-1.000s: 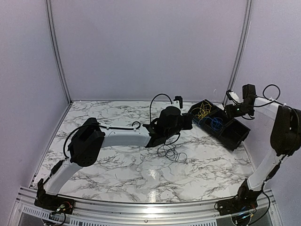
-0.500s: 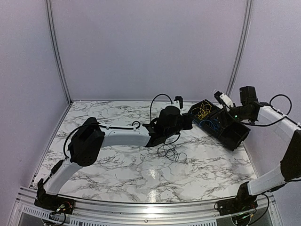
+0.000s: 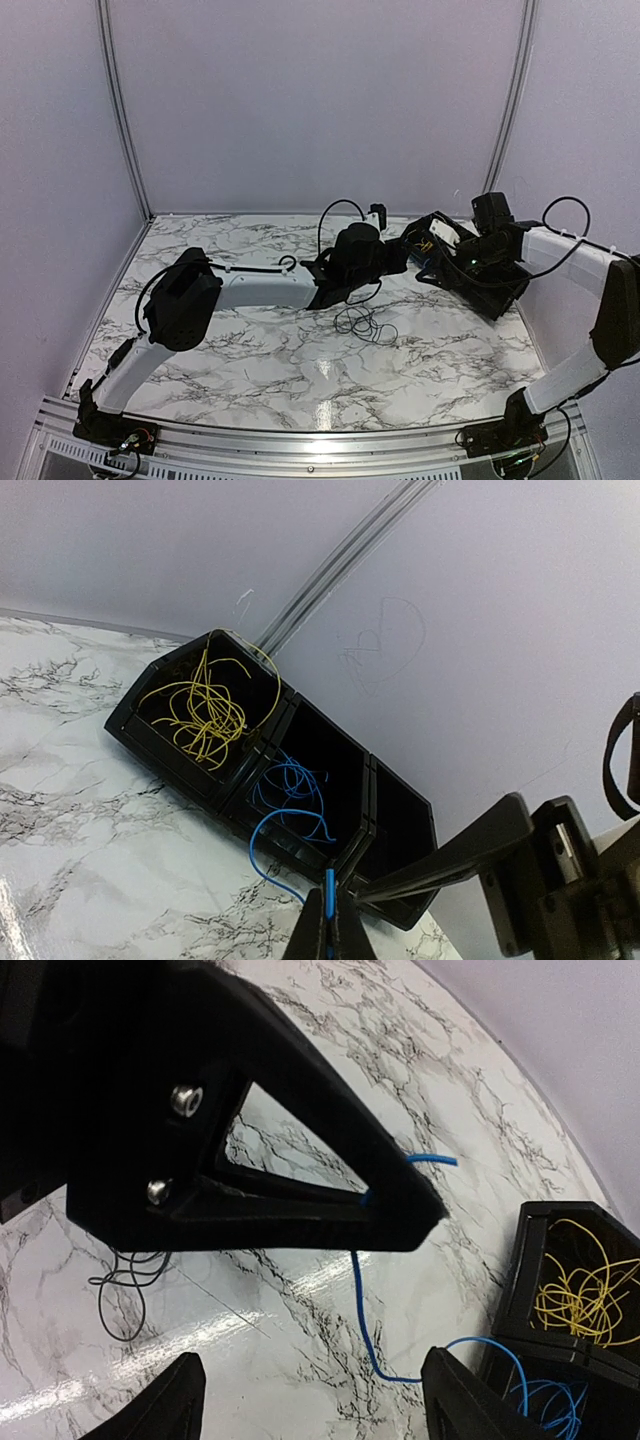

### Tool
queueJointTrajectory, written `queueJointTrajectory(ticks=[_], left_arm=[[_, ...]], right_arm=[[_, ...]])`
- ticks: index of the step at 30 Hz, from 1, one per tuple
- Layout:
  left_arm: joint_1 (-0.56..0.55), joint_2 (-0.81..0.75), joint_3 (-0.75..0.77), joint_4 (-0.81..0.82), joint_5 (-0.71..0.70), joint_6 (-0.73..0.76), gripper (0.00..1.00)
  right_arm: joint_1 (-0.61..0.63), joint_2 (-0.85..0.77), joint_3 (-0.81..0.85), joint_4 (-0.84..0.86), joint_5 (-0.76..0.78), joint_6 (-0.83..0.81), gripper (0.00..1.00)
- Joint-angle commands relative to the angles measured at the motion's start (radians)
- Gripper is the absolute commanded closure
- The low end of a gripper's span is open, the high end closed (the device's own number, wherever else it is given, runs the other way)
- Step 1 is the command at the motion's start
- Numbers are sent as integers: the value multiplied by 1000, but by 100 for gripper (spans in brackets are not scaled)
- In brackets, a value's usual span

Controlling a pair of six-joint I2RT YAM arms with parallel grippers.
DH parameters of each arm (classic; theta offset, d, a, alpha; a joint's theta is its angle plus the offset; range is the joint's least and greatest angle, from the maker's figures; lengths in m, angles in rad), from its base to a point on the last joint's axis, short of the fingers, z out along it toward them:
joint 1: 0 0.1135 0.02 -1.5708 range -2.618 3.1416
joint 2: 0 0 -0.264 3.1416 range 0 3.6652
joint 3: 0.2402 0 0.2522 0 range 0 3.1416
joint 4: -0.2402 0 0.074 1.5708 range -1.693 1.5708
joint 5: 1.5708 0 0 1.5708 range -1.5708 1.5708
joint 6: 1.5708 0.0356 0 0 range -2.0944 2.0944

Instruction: Untangle the cables

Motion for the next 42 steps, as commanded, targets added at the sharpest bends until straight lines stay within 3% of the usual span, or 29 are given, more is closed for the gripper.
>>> queueJointTrajectory(ticks=[1, 2, 5, 7, 9, 11, 16, 20, 27, 36, 42], left_arm=[[7, -32, -13, 33, 22, -6, 100], [7, -31, -14, 35, 24, -6, 100], [7, -38, -25, 37, 25, -5, 100], [7, -46, -37, 37, 23, -4, 100], [9, -57, -51, 39, 21, -4, 100], [14, -67, -62, 42, 23, -6, 100], [22, -125, -138, 46, 17, 3, 59], [27, -219, -249, 45, 64, 75, 47], [44, -419, -470, -72, 126, 209, 46], [50, -546, -491, -412, 115, 373, 46], [94, -648, -646, -365, 134, 355, 46]], right_arm=[[52, 42, 26, 72, 60, -25, 29], [58, 56, 32, 78, 67, -20, 32], [61, 85, 50, 98, 76, 9, 60], [60, 79, 44, 129, 97, 30, 87], [59, 56, 21, 182, 137, 52, 100], [60, 29, -6, 239, 185, 64, 100], [31, 7, 4, 267, 251, 73, 100], [-47, 20, 54, 247, 254, 77, 100], [-172, 65, 111, 248, 292, 67, 100], [-211, 226, 158, 256, 422, 115, 100], [-229, 331, 224, 211, 489, 151, 100]])
